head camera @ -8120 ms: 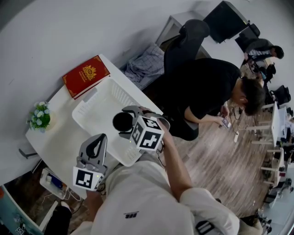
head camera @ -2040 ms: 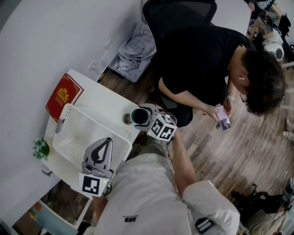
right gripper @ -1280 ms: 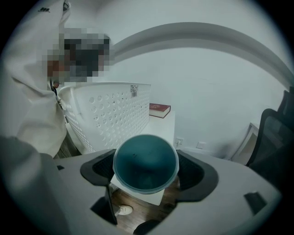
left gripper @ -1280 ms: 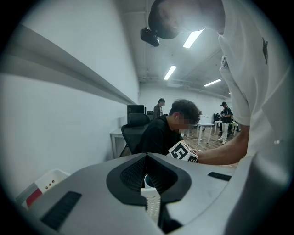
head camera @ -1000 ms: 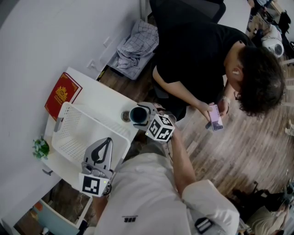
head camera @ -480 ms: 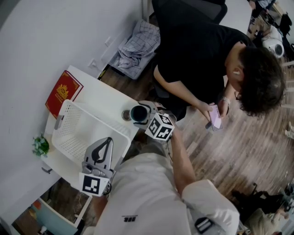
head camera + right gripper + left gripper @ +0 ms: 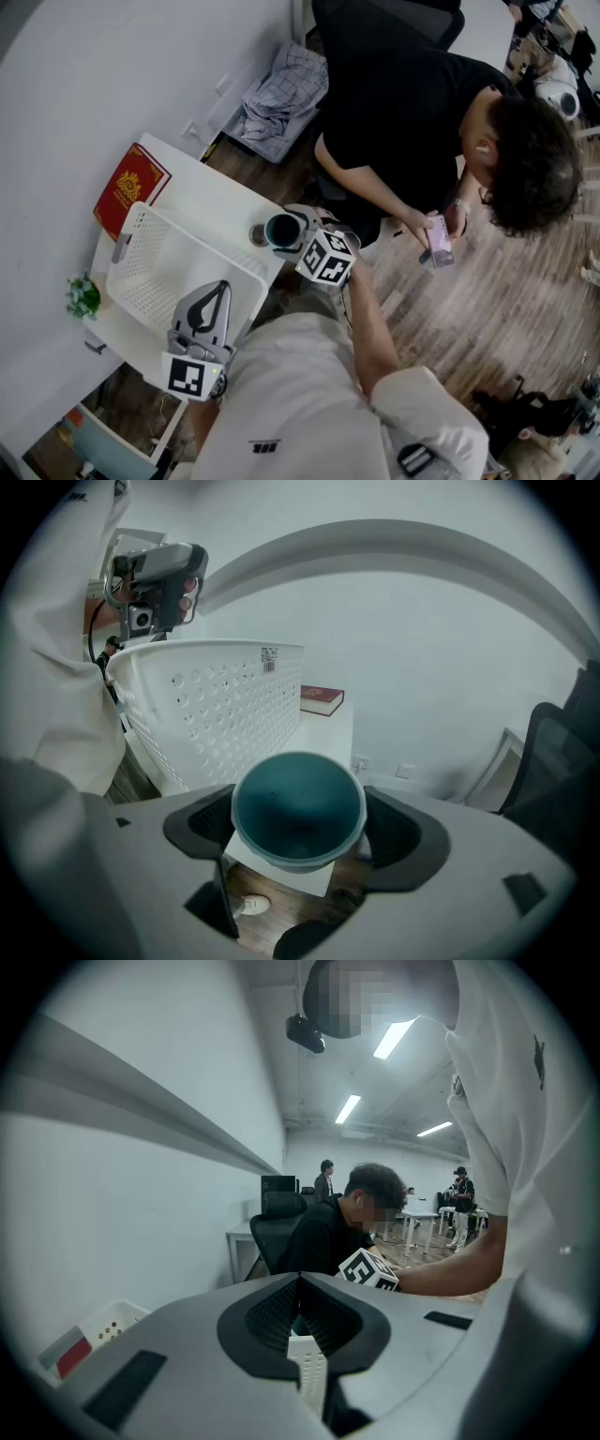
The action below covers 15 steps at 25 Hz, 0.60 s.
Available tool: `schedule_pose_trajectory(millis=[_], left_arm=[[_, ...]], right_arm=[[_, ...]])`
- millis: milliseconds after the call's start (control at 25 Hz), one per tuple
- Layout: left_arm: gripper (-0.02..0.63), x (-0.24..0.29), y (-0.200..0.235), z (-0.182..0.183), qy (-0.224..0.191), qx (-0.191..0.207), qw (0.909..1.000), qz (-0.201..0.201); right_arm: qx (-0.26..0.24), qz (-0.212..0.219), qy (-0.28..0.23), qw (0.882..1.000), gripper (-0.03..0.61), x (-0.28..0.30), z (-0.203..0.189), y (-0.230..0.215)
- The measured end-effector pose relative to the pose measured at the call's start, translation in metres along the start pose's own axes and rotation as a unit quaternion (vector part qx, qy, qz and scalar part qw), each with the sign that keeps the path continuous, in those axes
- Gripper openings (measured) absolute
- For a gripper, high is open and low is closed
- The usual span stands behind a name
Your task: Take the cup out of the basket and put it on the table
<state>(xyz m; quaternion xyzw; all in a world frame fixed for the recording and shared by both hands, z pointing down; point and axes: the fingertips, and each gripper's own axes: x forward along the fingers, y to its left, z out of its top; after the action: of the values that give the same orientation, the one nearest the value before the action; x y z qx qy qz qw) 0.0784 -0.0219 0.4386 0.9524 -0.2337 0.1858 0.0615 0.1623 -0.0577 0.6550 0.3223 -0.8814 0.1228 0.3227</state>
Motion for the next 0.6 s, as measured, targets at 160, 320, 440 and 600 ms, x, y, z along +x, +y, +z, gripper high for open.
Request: schedule_pose_trajectory(millis=[160, 320, 440, 600], left_arm=[[0.009, -0.0012, 0.0001, -0.0008, -0.001, -0.002, 1.0000, 0.000], [0.009, -0.0027, 0.0005, 0.0000, -0.004, 0.000, 1.0000, -0.001], [0.009, -0.0038, -0.0003, 0.0001, -0.005, 0.000, 1.0000, -0.001], [0.009, -0.0055, 0.0005, -0.0002, -0.007, 0.000, 1.0000, -0.002]], right_arm=[[0.002, -0.003, -0.001, 1.000, 0.394, 0.0005, -0.0012, 0.0003], [0.004, -0.007, 0.001, 1.000, 0.394, -0.0007, -0.0009, 0.0003], [0.005, -0.013, 0.000, 1.000, 0.394, -0.0031, -0.0013, -0.0009], [0.008, -0.019, 0.003, 1.000, 0.394, -0.0055, -0.0026, -0.0027]])
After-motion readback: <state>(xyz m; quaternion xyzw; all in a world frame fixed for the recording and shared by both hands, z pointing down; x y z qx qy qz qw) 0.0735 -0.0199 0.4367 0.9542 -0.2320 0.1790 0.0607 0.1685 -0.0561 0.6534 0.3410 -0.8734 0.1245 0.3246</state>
